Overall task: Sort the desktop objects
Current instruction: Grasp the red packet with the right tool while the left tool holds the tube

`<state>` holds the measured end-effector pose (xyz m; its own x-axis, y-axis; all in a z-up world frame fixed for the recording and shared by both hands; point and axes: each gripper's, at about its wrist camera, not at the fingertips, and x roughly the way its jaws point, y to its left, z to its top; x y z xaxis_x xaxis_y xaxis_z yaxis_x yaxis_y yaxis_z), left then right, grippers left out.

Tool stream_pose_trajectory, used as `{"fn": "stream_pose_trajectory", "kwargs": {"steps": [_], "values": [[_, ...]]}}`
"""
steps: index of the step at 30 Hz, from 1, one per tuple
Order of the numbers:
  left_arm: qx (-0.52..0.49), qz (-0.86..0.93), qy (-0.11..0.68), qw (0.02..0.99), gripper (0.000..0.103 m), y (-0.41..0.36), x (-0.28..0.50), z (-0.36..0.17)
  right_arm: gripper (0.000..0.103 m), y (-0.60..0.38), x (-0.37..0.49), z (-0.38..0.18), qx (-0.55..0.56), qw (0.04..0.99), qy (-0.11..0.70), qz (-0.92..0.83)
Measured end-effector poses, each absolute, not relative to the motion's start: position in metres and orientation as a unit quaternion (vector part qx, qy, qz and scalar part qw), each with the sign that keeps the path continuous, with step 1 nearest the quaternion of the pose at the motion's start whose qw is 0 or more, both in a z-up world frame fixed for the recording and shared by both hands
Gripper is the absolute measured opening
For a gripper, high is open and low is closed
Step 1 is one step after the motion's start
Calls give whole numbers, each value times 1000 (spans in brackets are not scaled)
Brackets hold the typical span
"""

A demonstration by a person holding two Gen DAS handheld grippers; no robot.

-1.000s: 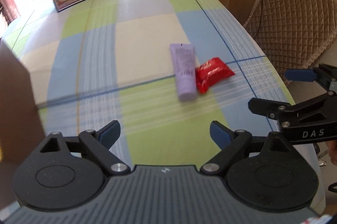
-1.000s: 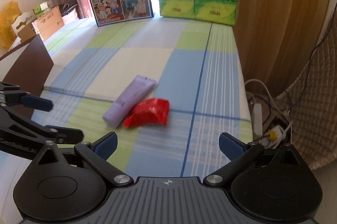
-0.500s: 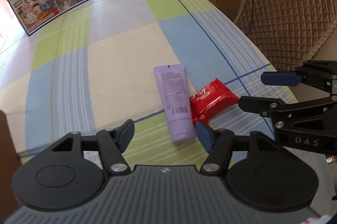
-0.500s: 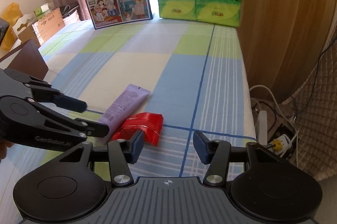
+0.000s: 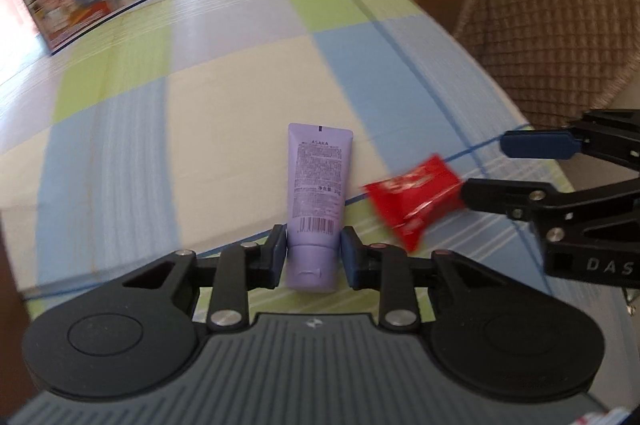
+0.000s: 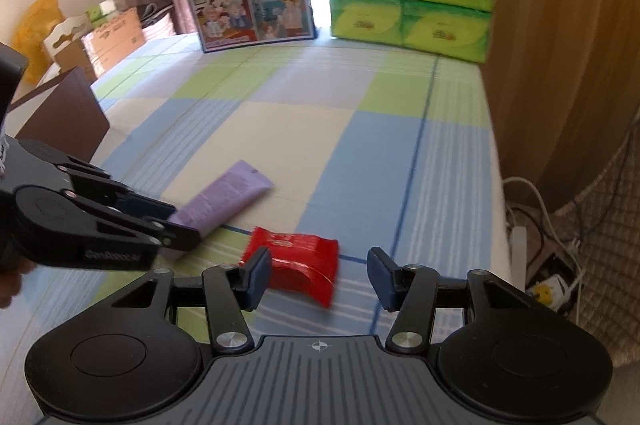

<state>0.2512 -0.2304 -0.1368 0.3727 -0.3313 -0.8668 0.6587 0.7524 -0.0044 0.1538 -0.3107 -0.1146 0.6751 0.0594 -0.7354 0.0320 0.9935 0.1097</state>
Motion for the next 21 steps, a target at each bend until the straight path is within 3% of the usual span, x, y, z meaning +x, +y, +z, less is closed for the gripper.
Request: {"fn": "stream_pose_trajectory", "kwargs": {"steps": [3, 5, 12, 13, 16, 21], "values": [[166, -275, 477, 818, 25, -212, 254, -135, 61, -303, 159, -118, 31, 915, 402, 26], [158, -254, 485, 822, 25, -199, 255, -134, 78, -299, 163, -121, 12, 914, 405, 33], [116, -211, 508, 827, 25, -157, 248, -129, 78, -295, 180, -136, 50, 903, 426, -5], [110, -207, 511, 827, 25, -153, 247, -128, 75, -296, 183, -137, 57, 902, 428, -12], [99, -201, 515, 827, 25, -147, 245, -127, 52, -295, 187, -142, 75, 896, 438, -20], [97, -205, 518, 825, 25, -146, 247, -126, 42, -289, 183, -144, 63, 897, 437, -15]]}}
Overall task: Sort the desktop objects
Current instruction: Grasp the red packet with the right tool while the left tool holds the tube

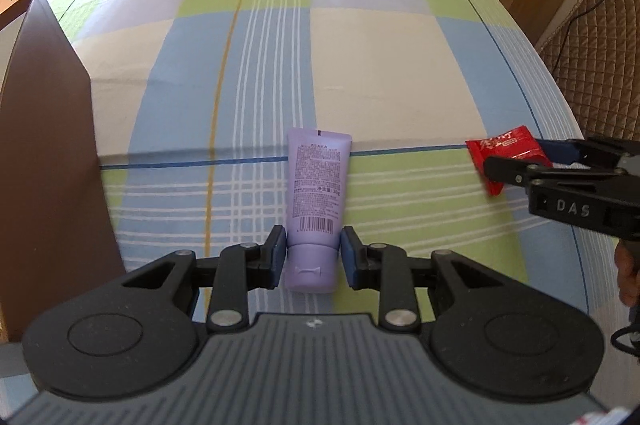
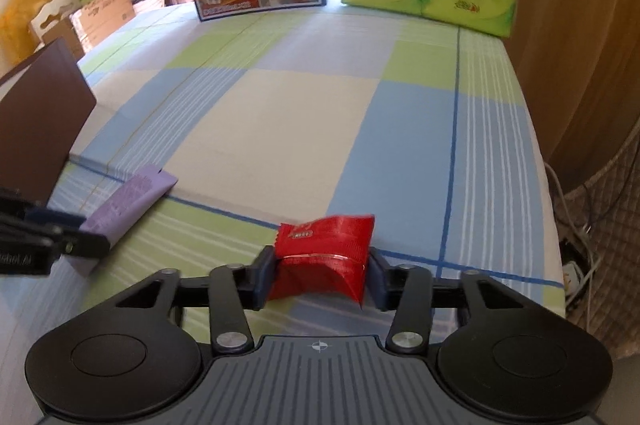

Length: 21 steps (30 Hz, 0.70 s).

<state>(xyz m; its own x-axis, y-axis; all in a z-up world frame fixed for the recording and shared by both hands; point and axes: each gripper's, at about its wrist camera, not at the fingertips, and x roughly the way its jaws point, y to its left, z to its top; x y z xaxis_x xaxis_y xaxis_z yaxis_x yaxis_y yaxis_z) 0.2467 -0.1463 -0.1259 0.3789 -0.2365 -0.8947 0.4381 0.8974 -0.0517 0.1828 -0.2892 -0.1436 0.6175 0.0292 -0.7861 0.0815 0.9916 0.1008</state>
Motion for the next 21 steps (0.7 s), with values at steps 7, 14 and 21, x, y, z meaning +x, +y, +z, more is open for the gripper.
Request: {"fn": "stream_pose_trajectory", "kwargs": {"steps": [7, 14, 21], "values": [[103, -206, 515, 826, 26, -154, 257, -129, 39, -292, 165, -141, 99, 893, 439, -17], [114, -204, 519, 822, 28, -159, 260, -138, 39, -295, 144, -137, 132, 887, 443, -22], [130, -205, 519, 819, 27, -160, 248, -139, 39, -288, 125, -132, 147, 881, 449, -17]]}}
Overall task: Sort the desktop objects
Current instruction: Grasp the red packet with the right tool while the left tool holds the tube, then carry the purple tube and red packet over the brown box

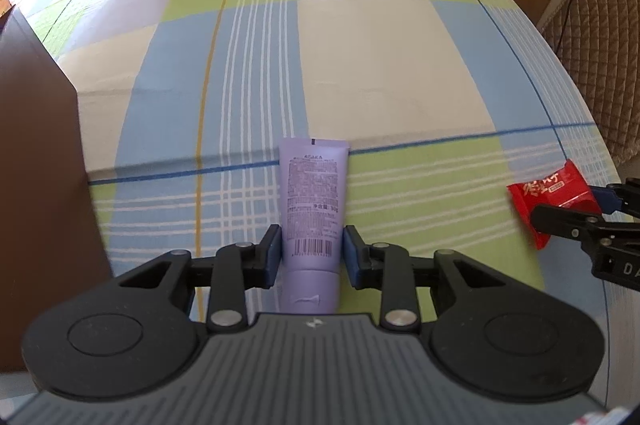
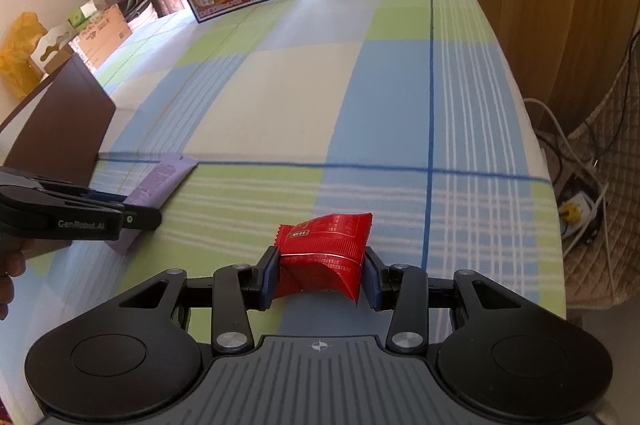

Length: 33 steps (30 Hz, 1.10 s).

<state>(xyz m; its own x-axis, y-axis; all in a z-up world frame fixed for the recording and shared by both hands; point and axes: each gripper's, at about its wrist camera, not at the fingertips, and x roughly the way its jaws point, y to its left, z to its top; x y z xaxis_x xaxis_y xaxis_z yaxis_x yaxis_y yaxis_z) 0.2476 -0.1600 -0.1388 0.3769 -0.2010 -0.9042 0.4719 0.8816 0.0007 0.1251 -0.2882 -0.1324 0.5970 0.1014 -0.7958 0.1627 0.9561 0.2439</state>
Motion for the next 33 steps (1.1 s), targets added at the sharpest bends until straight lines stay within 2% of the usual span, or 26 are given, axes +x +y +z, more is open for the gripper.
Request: {"fn": "stream_pose_trajectory", "kwargs": {"steps": [12, 33], "values": [[132, -226, 534, 804, 27, -140, 196, -135, 39, -263, 103, -113, 144, 880, 451, 28], [99, -188, 535, 818, 27, -60, 127, -107, 39, -183, 96, -96, 112, 881, 449, 100]]}}
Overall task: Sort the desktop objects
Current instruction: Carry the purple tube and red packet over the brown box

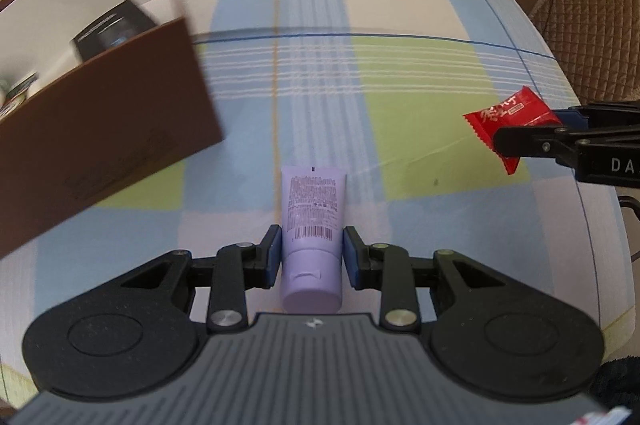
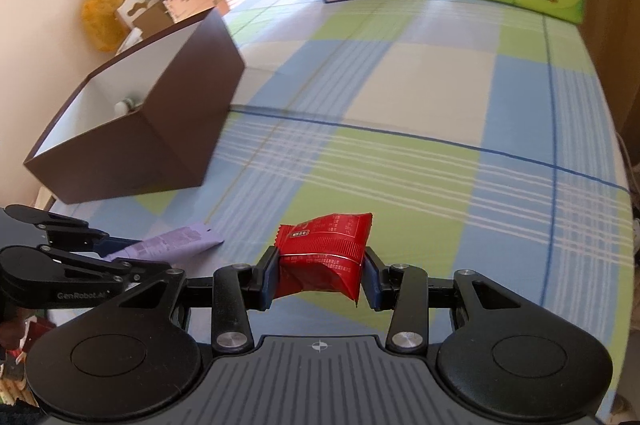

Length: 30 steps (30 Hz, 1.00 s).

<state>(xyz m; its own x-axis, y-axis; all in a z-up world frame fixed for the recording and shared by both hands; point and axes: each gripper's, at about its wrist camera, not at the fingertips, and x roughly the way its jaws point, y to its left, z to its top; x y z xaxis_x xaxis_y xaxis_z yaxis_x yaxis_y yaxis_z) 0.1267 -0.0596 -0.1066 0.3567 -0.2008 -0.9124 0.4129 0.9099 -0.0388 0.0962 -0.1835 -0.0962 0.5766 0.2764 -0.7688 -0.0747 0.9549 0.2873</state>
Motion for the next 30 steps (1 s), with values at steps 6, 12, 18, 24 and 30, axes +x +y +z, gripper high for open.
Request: {"fn": "stream_pose_trajectory", "kwargs": {"steps": [6, 12, 18, 24, 30], "values": [[81, -159, 532, 828, 27, -20, 112, -98, 39, -157, 98, -97, 100, 878, 452, 122], [59, -132, 544, 827, 27, 20, 102, -107, 39, -136, 97, -99, 87, 875, 457, 136], [59, -129, 547, 825, 28, 27, 103, -121, 39, -136, 92, -98, 87, 874, 461, 128], [94, -133, 537, 828, 30, 18, 110, -125, 39, -140, 84, -93, 90, 877, 457, 118], [86, -129, 536, 830, 29, 24, 107, -120, 39, -139, 80, -90, 93, 878, 454, 122]]}}
